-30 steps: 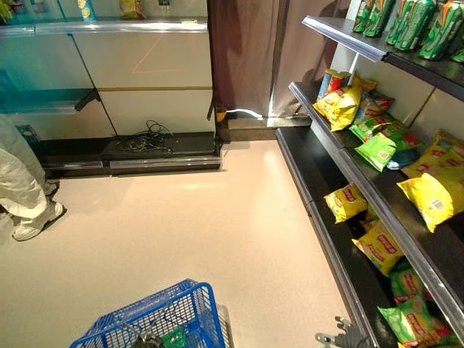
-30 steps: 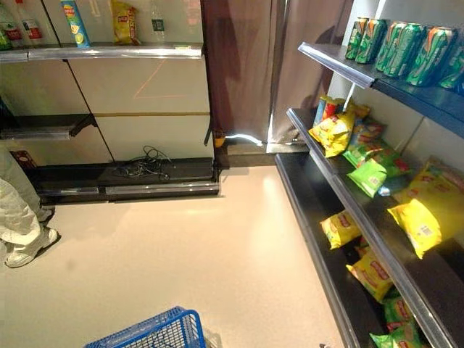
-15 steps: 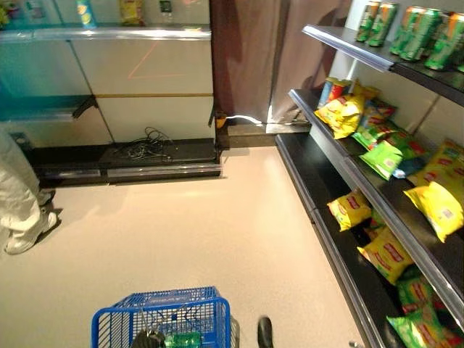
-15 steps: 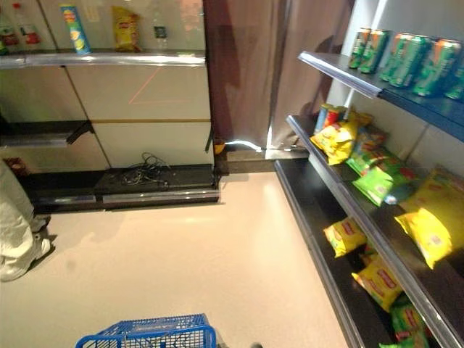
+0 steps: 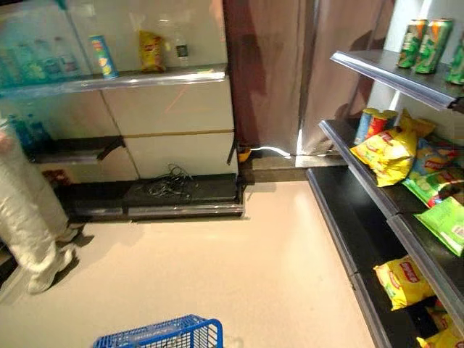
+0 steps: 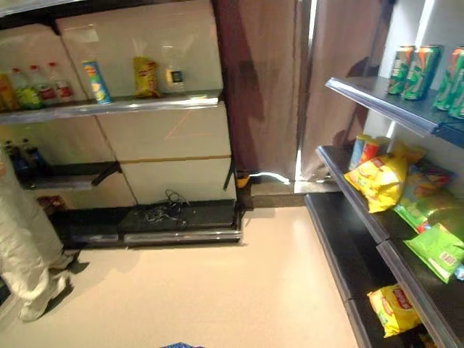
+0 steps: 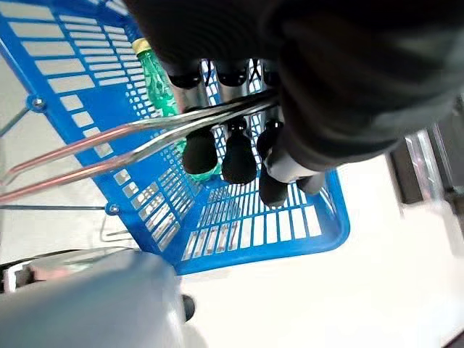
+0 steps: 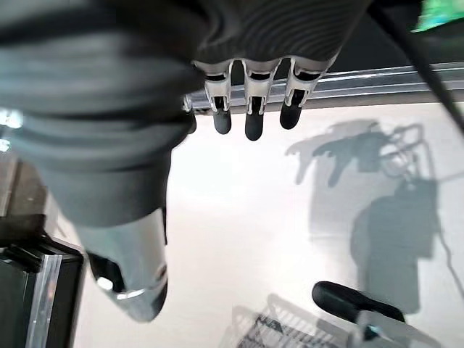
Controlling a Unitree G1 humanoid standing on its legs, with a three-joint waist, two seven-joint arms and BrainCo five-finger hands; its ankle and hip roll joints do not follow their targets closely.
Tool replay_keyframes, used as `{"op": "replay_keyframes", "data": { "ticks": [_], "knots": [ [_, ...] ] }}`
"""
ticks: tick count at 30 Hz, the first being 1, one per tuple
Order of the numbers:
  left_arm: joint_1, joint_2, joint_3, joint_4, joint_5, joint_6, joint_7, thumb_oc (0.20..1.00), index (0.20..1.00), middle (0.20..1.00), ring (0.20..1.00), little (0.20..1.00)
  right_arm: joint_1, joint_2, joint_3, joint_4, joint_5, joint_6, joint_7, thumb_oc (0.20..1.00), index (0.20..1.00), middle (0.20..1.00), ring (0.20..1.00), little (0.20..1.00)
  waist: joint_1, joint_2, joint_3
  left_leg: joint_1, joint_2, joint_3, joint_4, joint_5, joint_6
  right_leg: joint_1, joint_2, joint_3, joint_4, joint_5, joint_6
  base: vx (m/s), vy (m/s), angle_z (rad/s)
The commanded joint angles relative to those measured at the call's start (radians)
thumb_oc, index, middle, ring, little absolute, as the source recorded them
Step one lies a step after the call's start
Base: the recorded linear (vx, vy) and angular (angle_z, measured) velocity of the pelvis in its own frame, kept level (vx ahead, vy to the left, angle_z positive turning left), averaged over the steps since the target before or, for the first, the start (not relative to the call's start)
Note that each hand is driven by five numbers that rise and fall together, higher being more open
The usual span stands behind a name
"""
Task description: Pick up the snacks into the basket
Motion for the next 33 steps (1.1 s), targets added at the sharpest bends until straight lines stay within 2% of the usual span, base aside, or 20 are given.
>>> {"op": "replay_keyframes", "data": {
  "ticks": [1,3,4,7,10,13,16,17,18,19,20,21,22,23,24,26,27,28,30,33],
  "knots": [
    [-0.046,0.064,-0.007,-0.073,0.029,-0.024,0.022,0.2,0.2,0.2,0.2,0.2,-0.017,-0.022,-0.012,-0.028,0.008,-0.01,-0.02,1.0,1.0,1.0,1.0,1.0,0.031,-0.036,0.068,0.025,-0.001,0.081,-0.283,0.137,0.107,-0.038,-0.075,-0.012,-0.029,0.02,0.225,0.35,-0.027,-0.21],
    [-0.025,0.061,-0.003,-0.084,0.019,-0.03,0.031,0.2,0.2,0.2,0.2,0.2,-0.021,-0.024,-0.004,-0.034,-0.006,-0.009,-0.019,1.0,1.0,1.0,1.0,1.0,0.057,-0.032,0.069,0.012,-0.014,0.037,-0.435,0.109,0.125,-0.02,-0.063,0.024,-0.014,-0.001,0.237,0.32,0.047,-0.48],
    [-0.005,0.062,0.004,-0.1,0.004,-0.036,0.038,0.2,0.2,0.2,0.2,0.2,-0.022,-0.028,0.005,-0.066,-0.016,-0.016,-0.02,1.0,1.0,1.0,1.0,1.0,0.089,-0.016,0.077,-0.024,0.007,-0.083,-0.566,0.181,0.115,0.0,-0.037,0.091,0.013,-0.027,0.239,0.41,0.094,-0.79],
    [-0.002,0.072,-0.002,-0.105,0.017,-0.039,0.041,0.2,0.2,0.2,0.2,0.2,-0.032,-0.037,-0.001,-0.101,-0.008,-0.024,-0.024,1.0,1.0,1.0,1.0,1.0,0.108,0.0,0.087,-0.063,0.01,-0.217,-0.634,0.224,0.092,0.029,-0.016,0.194,0.037,-0.064,0.24,0.3,0.118,-1.08],
    [0.004,0.078,-0.007,-0.112,0.025,-0.039,0.035,0.2,0.2,0.2,0.2,0.2,-0.044,-0.042,-0.001,-0.112,-0.005,-0.023,-0.017,1.0,1.0,1.0,1.0,1.0,0.11,0.013,0.084,-0.038,0.009,-0.255,-0.604,0.218,0.089,0.026,-0.012,0.259,0.065,-0.078,0.242,0.13,0.164,-1.55],
    [-0.004,0.092,-0.02,-0.105,0.047,-0.042,0.026,0.2,0.2,0.2,0.2,0.2,-0.048,-0.053,-0.013,-0.178,0.003,-0.029,-0.015,1.0,1.0,1.0,1.0,1.0,0.068,0.012,0.069,0.004,0.013,-0.179,-0.599,0.182,0.106,0.003,-0.047,0.316,0.057,-0.052,0.275,0.1,0.248,-1.66],
    [-0.017,0.107,-0.022,-0.114,0.047,-0.046,0.026,0.2,0.2,0.2,0.2,0.2,-0.064,-0.059,-0.025,-0.209,0.015,-0.029,-0.025,1.0,1.0,1.0,1.0,1.0,0.055,0.004,0.072,0.007,0.008,-0.12,-0.579,0.146,0.127,-0.03,-0.067,0.368,0.057,-0.032,0.301,-0.03,0.281,-1.1],
    [-0.013,0.116,-0.013,-0.119,0.043,-0.051,0.03,0.2,0.2,0.2,0.2,0.2,-0.082,-0.052,-0.037,-0.221,0.042,-0.035,-0.028,1.0,1.0,1.0,1.0,1.0,0.044,-0.004,0.08,0.007,0.006,-0.049,-0.551,0.107,0.151,-0.058,-0.09,0.418,0.051,-0.011,0.329,-0.05,0.176,-0.87],
    [-0.013,0.116,-0.012,-0.119,0.043,-0.051,0.03,0.2,0.2,0.2,0.2,0.2,-0.082,-0.051,-0.037,-0.221,0.042,-0.035,-0.028,1.0,1.0,1.0,1.0,1.0,0.046,-0.004,0.077,0.004,0.007,-0.047,-0.553,0.11,0.15,-0.063,-0.09,0.42,0.049,-0.008,0.329,-0.13,0.357,-1.6],
    [-0.01,0.125,-0.009,-0.113,0.048,-0.052,0.026,0.2,0.2,0.2,0.2,0.2,-0.104,-0.047,-0.043,-0.221,0.05,-0.035,-0.035,1.0,1.0,1.0,1.0,1.0,0.034,-0.01,0.09,-0.004,0.001,0.023,-0.523,0.078,0.165,-0.1,-0.109,0.475,0.039,0.025,0.36,-0.09,0.18,-1.4],
    [-0.011,0.125,-0.008,-0.113,0.048,-0.052,0.026,0.2,0.2,0.2,0.2,0.2,-0.105,-0.047,-0.043,-0.22,0.051,-0.035,-0.035,1.0,1.0,1.0,1.0,1.0,0.036,-0.011,0.087,-0.007,0.002,0.025,-0.525,0.081,0.165,-0.104,-0.109,0.479,0.038,0.029,0.361,-0.19,0.365,-1.58],
    [-0.004,0.135,-0.003,-0.108,0.052,-0.055,0.022,0.2,0.2,0.2,0.2,0.2,-0.115,-0.038,-0.07,-0.241,0.091,-0.043,-0.043,1.0,1.0,1.0,1.0,1.0,0.019,-0.016,0.099,-0.013,0.0,0.092,-0.514,0.057,0.18,-0.146,-0.12,0.528,0.02,0.061,0.385,-0.12,0.178,-1.03],
    [-0.004,0.136,-0.002,-0.108,0.052,-0.055,0.022,0.2,0.2,0.2,0.2,0.2,-0.116,-0.038,-0.07,-0.241,0.091,-0.043,-0.043,1.0,1.0,1.0,1.0,1.0,0.022,-0.017,0.097,-0.016,0.001,0.096,-0.517,0.061,0.179,-0.151,-0.12,0.532,0.019,0.065,0.386,-0.2,0.318,-1.38],
    [0.0,0.142,0.001,-0.112,0.058,-0.057,0.027,0.2,0.2,0.2,0.2,0.2,-0.13,-0.03,-0.08,-0.282,0.11,-0.049,-0.046,1.0,1.0,1.0,1.0,1.0,0.018,-0.023,0.109,-0.015,0.003,0.15,-0.498,0.035,0.196,-0.194,-0.132,0.53,0.013,0.088,0.404,-0.1,0.129,-1.17],
    [0.0,0.143,0.002,-0.112,0.058,-0.056,0.027,0.2,0.2,0.2,0.2,0.2,-0.13,-0.029,-0.08,-0.283,0.11,-0.048,-0.046,1.0,1.0,1.0,1.0,1.0,0.021,-0.025,0.107,-0.018,0.003,0.154,-0.5,0.038,0.195,-0.199,-0.132,0.534,0.013,0.091,0.404,-0.12,0.174,-1.85],
    [0.004,0.148,0.008,-0.12,0.06,-0.057,0.03,0.2,0.2,0.2,0.2,0.2,-0.148,-0.03,-0.076,-0.317,0.104,-0.054,-0.056,1.0,1.0,1.0,1.0,1.0,0.038,-0.026,0.124,-0.001,0.029,0.214,-0.504,0.021,0.205,-0.239,-0.181,0.386,0.004,0.108,0.392,-0.07,0.048,-1.79],
    [0.015,0.15,0.01,-0.129,0.059,-0.061,0.031,0.2,0.2,0.2,0.2,0.2,-0.161,-0.026,-0.077,-0.331,0.103,-0.062,-0.067,1.0,1.0,1.0,1.0,1.0,0.045,-0.026,0.137,0.015,0.059,0.262,-0.502,0.009,0.203,-0.262,-0.228,0.219,-0.006,0.112,0.366,-0.06,0.009,-1.12],
    [0.015,0.151,0.011,-0.129,0.059,-0.061,0.031,0.2,0.2,0.2,0.2,0.2,-0.161,-0.025,-0.077,-0.331,0.102,-0.061,-0.067,1.0,1.0,1.0,1.0,1.0,0.045,-0.027,0.135,0.012,0.058,0.262,-0.503,0.012,0.203,-0.265,-0.229,0.22,-0.006,0.114,0.366,-0.06,0.022,-1.0],
    [0.022,0.142,0.015,-0.135,0.059,-0.059,0.03,0.2,0.2,0.2,0.2,0.2,-0.184,-0.025,-0.076,-0.315,0.102,-0.061,-0.078,1.0,1.0,1.0,1.0,1.0,0.058,-0.028,0.146,0.044,0.072,0.317,-0.513,0.002,0.2,-0.268,-0.263,0.073,-0.014,0.119,0.352,-0.04,0.058,-1.14],
    [0.01,0.138,0.007,-0.137,0.065,-0.058,0.029,0.2,0.2,0.2,0.2,0.2,-0.192,-0.028,-0.072,-0.324,0.11,-0.063,-0.08,1.0,1.0,1.0,1.0,1.0,0.049,-0.037,0.139,0.048,0.067,0.336,-0.519,0.009,0.193,-0.276,-0.257,0.096,-0.013,0.133,0.355,0.01,-0.008,-1.01]
  ]
}}
